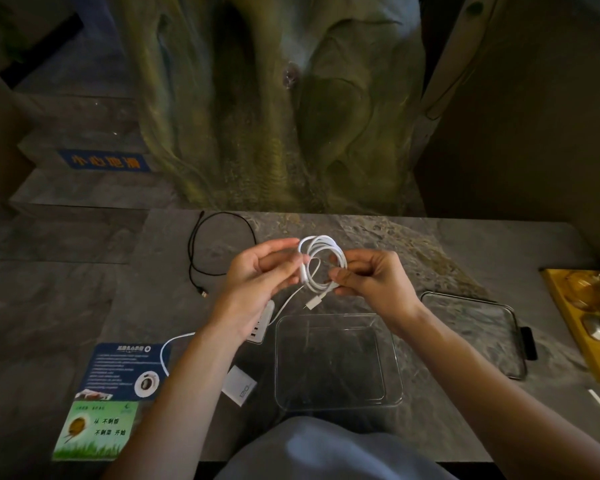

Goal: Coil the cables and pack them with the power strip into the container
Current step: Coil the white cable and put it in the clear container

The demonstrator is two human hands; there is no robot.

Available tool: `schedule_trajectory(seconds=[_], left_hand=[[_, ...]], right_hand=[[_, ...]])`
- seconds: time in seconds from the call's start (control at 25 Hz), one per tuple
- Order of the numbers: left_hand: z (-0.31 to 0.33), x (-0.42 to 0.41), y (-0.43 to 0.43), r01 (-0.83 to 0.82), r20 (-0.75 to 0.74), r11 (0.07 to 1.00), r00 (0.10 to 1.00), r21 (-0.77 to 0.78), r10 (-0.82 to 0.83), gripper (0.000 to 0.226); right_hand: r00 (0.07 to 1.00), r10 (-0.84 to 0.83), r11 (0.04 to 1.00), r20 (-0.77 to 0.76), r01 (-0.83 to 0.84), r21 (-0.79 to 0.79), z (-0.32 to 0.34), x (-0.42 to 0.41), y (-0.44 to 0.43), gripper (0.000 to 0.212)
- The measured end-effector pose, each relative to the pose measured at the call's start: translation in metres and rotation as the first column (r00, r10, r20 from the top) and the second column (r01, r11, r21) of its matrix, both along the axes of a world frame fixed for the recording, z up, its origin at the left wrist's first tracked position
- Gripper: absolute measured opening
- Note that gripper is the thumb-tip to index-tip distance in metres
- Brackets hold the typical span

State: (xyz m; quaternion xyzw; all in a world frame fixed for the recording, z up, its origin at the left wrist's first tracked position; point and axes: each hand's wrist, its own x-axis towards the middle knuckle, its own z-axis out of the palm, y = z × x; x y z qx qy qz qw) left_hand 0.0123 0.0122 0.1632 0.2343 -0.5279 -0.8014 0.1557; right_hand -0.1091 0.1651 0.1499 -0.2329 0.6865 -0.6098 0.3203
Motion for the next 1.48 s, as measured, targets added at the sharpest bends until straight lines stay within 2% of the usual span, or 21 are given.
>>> schedule_trajectory(seconds=[0.12,0.28,0.36,0.48,0.68,0.8,0.88,1.0,1.12,1.16,1.24,1.4,1.48], left_hand=[[-0.001,-0.005,0.006,-0.054,0.034,0.967,0.997,-0.247,0.065,0.036],[-0.007,-0.007,0.005,-0.093,0.049,0.859,0.99,-0.504,0.136,0.038],[-0.008,-0.007,0.005,-0.04,0.077,0.884,0.993,-0.466,0.085,0.042],[-0.011,-0.007,0.004,0.064,0.137,0.925,0.99,-0.375,-0.013,0.032],[-0.007,-0.01,-0.001,0.027,0.165,0.982,0.986,-0.186,0.005,0.019],[-0.011,-0.015,0.0,-0.02,0.223,0.979,0.973,-0.204,0.067,0.015],[-0.015,-0.017,0.0,-0.013,0.246,0.923,0.962,-0.385,0.116,0.014],[-0.015,-0.017,0.002,0.008,0.234,0.735,0.951,-0.678,0.205,0.016],[-0.021,-0.018,0.005,-0.016,0.16,0.549,0.949,-0.836,0.271,0.017],[-0.024,-0.018,0.005,-0.017,0.152,0.522,0.948,-0.853,0.28,0.017],[-0.027,-0.017,0.004,0.029,0.194,0.581,0.955,-0.814,0.224,0.014],[-0.023,-0.013,-0.005,0.217,0.154,0.814,0.975,-0.538,-0.158,0.01],[-0.021,-0.009,-0.009,0.263,0.128,0.857,0.965,-0.444,-0.23,0.016]], right_hand=[[0.999,0.014,0.999,0.041,-0.012,-0.033,0.004,0.005,-0.004,0.018],[0.994,0.03,0.997,0.104,-0.023,-0.07,0.007,0.008,-0.004,0.021],[0.992,0.029,0.997,0.127,-0.019,-0.078,0.008,0.008,-0.004,0.02],[0.991,0.041,0.996,0.125,-0.031,-0.081,0.009,0.008,-0.003,0.018],[0.995,0.07,0.996,0.078,-0.065,-0.065,0.011,0.009,-0.008,0.021],[0.996,0.088,0.995,0.027,-0.087,-0.043,0.014,0.008,-0.008,0.02],[0.995,0.1,0.995,-0.025,-0.1,-0.004,0.012,0.008,-0.008,0.019],[0.992,0.067,0.996,-0.103,-0.06,0.069,0.007,0.011,-0.008,0.016],[0.983,0.035,0.993,-0.182,-0.014,0.116,0.003,0.014,-0.009,0.012],[0.976,0.041,0.991,-0.216,-0.012,0.13,0.003,0.015,-0.01,0.01],[0.966,0.043,0.99,-0.257,-0.007,0.139,0.004,0.015,-0.013,0.008],[0.977,0.016,0.992,-0.21,0.01,0.122,0.005,0.008,-0.01,0.009],[0.984,0.031,0.993,-0.177,-0.01,0.118,0.006,0.005,-0.008,0.01]])
